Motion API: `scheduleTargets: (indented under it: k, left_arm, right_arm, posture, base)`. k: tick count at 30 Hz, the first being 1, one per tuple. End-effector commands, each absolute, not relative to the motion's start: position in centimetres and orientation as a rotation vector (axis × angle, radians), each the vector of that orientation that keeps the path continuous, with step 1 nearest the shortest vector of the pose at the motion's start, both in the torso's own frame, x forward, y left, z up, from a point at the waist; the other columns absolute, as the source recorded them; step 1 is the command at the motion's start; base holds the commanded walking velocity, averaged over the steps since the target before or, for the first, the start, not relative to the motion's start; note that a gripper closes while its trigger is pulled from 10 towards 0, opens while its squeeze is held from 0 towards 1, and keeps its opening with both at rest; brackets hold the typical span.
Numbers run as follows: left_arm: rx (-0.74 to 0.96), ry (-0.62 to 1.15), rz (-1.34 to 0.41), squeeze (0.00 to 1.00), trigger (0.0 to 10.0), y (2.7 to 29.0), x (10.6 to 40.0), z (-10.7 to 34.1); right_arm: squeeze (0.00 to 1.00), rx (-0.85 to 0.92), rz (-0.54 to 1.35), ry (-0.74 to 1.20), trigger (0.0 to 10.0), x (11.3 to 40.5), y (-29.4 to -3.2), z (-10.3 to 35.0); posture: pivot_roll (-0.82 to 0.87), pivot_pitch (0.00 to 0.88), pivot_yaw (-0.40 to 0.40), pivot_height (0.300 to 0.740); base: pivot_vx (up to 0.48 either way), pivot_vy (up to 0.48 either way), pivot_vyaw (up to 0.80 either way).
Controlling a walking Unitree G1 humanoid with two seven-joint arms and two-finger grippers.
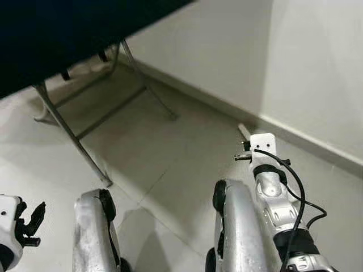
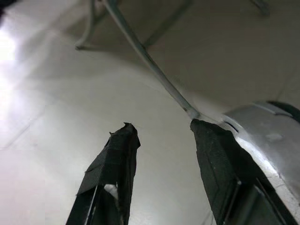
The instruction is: Building children table
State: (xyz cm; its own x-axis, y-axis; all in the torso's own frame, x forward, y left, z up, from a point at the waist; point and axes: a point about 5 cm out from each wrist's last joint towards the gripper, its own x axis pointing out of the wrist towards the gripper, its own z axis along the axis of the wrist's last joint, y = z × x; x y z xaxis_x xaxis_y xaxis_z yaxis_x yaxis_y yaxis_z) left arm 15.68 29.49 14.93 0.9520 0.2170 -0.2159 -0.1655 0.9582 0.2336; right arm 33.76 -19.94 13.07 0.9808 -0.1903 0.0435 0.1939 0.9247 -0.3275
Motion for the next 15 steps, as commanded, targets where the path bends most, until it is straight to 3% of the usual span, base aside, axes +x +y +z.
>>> scheduleTargets:
  k: [1, 3, 11, 12, 15]
  left_arm:
    - [0.213, 0.261, 0.202, 0.00, 10.0, 29.4, 15.7, 14.2]
    - [0.211, 0.249, 0.197, 0.00, 10.0, 29.3, 16.1, 14.2]
    - [0.222, 0.205, 0.159, 0.00, 10.0, 27.7, 17.0, 14.1]
    - [0.219, 0.201, 0.156, 0.00, 10.0, 27.5, 17.1, 14.0]
    - [0.212, 0.188, 0.156, 0.00, 10.0, 27.1, 17.5, 13.6]
  right_arm:
    - [0.00, -0.350, -0.208, 0.031, 0.0, 33.3, -20.3, 12.2]
    - [0.00, -0.361, -0.215, 0.035, 10.0, 33.4, -19.9, 12.0]
    - [0.00, -0.335, -0.220, -0.033, 10.0, 33.4, -18.9, 13.5]
    - [1.00, -0.324, -0.226, -0.052, 10.0, 33.3, -18.8, 13.9]
    - [1.00, -0.317, -0.221, -0.091, 10.0, 33.1, -18.3, 14.9]
  posture:
    - [-0.03, 0.055, -0.055, 0.365]
    - [-0.03, 0.047, -0.057, 0.370]
    - [-0.04, 0.021, -0.061, 0.370]
    - [-0.04, 0.019, -0.061, 0.370]
    - [-0.05, 0.000, -0.066, 0.370]
  base:
    - [0.000, 0.000, 0.00]
    - [0.000, 0.000, 0.00]
    - [0.000, 0.000, 0.00]
    - [0.000, 0.000, 0.00]
    - [0.000, 0.000, 0.00]
